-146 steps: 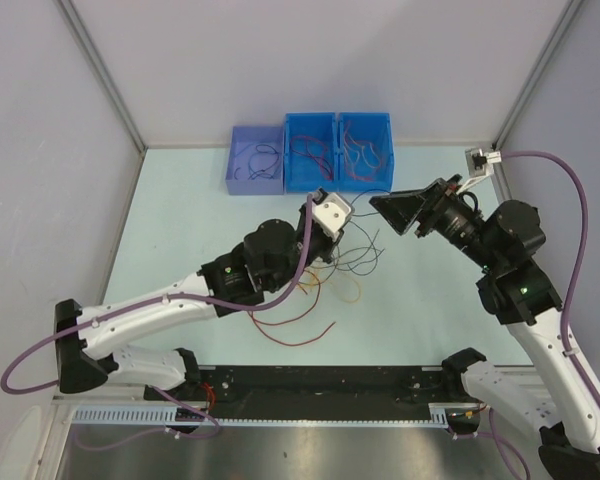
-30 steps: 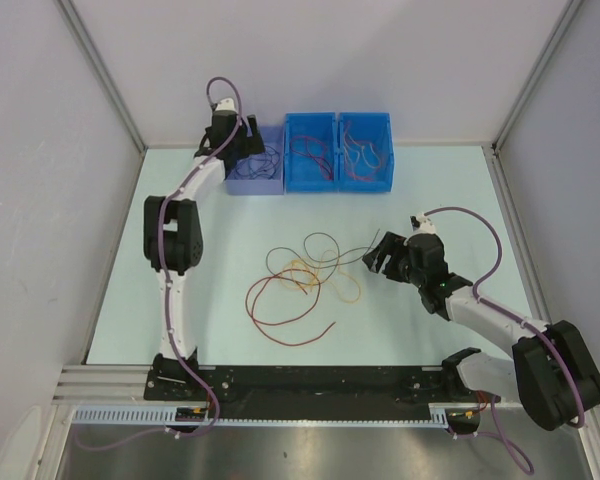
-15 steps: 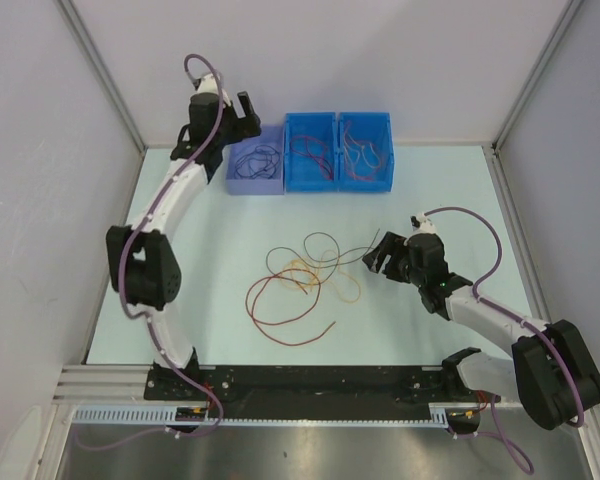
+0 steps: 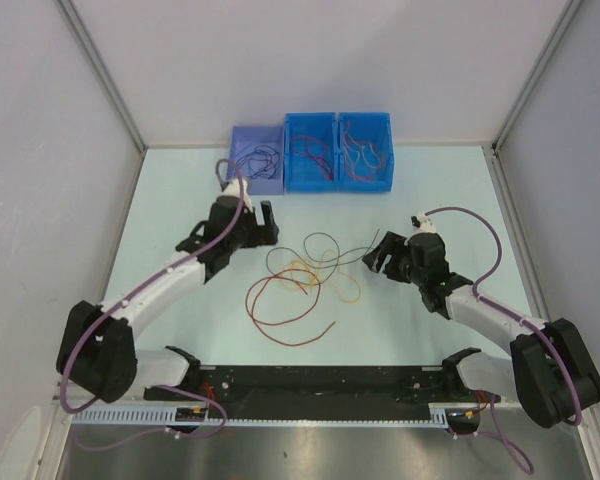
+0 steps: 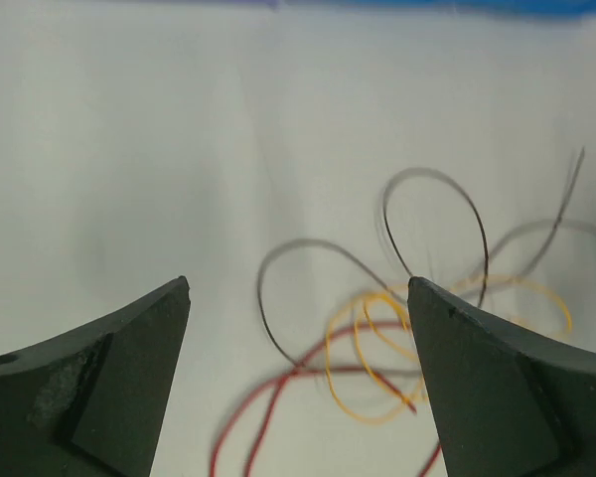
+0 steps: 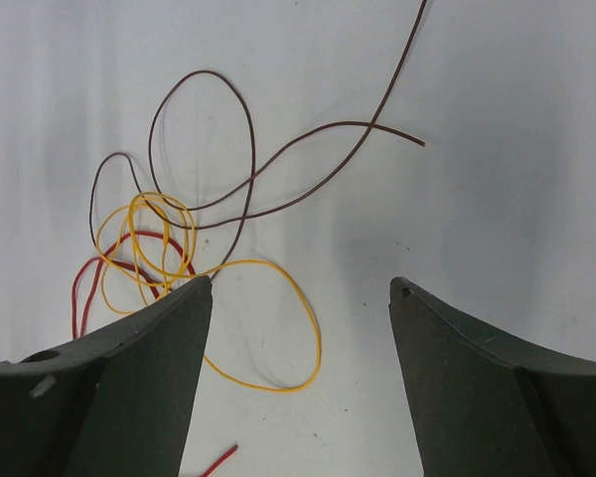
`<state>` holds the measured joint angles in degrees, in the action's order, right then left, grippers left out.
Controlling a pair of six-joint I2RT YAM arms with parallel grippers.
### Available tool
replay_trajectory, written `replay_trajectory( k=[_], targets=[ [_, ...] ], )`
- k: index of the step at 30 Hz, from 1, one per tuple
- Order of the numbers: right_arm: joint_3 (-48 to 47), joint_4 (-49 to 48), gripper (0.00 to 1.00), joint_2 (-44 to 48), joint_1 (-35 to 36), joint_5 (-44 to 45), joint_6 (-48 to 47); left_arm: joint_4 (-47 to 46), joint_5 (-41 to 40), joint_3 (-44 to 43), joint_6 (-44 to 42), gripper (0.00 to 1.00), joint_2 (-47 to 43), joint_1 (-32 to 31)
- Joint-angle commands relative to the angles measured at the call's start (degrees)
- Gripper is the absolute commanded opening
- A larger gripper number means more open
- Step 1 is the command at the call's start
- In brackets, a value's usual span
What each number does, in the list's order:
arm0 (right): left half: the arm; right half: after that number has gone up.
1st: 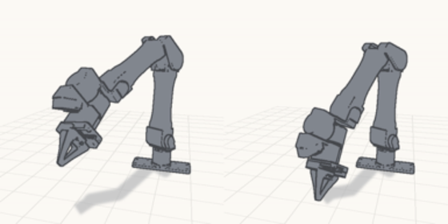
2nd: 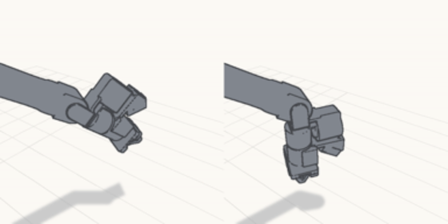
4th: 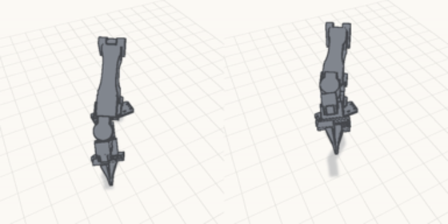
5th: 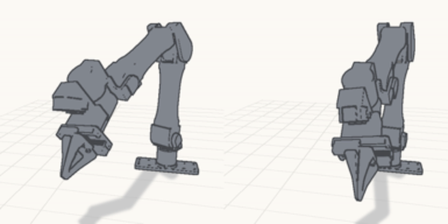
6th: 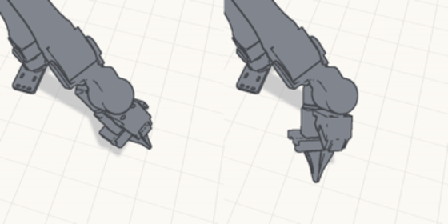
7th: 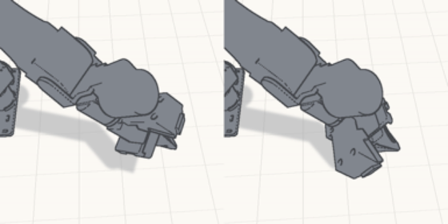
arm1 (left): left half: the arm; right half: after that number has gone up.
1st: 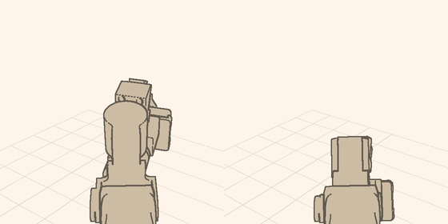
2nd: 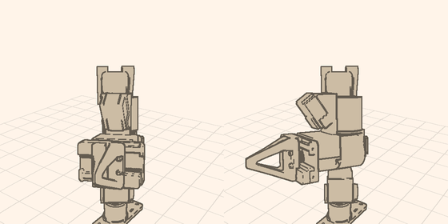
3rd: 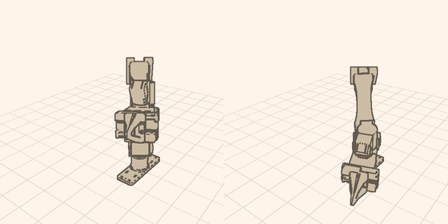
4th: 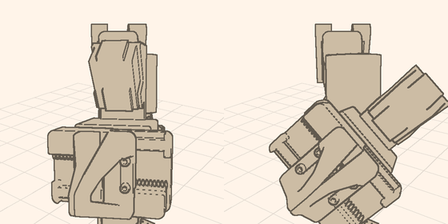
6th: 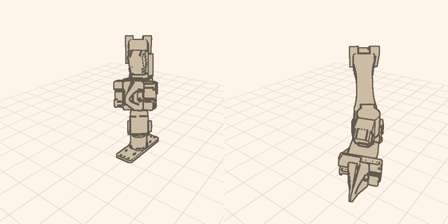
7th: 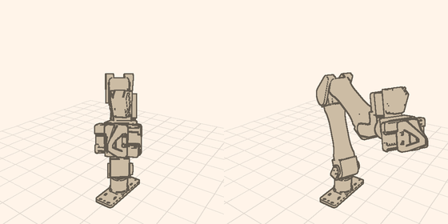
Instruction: Untangle the cables
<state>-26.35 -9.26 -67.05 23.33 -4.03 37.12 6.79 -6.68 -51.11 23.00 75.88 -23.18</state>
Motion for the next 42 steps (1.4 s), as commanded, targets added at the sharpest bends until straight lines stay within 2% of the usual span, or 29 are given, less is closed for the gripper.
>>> replay_trajectory(
  k=[1,3,10,17,24,30,42],
  targets=[
    [-0.11,-2.35,0.77,-0.1,-0.48,-0.89,0.14,2.96,-5.88,5.84,2.65,0.96,-8.36,-6.96],
    [-0.11,-2.17,0.77,-0.01,-0.39,-0.63,0.4,6.46,-9.22,9.62,5.99,0.95,-12.74,-8.9],
    [-0.11,-1.73,0.77,0.16,-0.57,-0.63,0.58,15.52,-10.99,18.94,14.16,0.9,-24.96,-10.48],
    [-0.11,-1.99,0.77,-0.19,-0.92,-1.07,0.49,20.36,-10.46,23.86,19.79,0.86,-30.52,-11.1],
    [-0.11,-1.91,0.77,-0.28,-1.18,-1.33,0.76,22.75,-11.6,25.97,26.12,0.84,-28.25,-15.58],
    [-0.11,-1.91,0.77,-0.45,-1.45,-1.77,0.85,19.24,-10.37,28.35,29.03,0.77,-25.0,-16.98],
    [-0.19,-1.82,0.77,-0.54,-2.06,-2.82,0.76,15.1,-10.2,26.51,30.17,0.52,-14.62,-19.62]
  ],
)
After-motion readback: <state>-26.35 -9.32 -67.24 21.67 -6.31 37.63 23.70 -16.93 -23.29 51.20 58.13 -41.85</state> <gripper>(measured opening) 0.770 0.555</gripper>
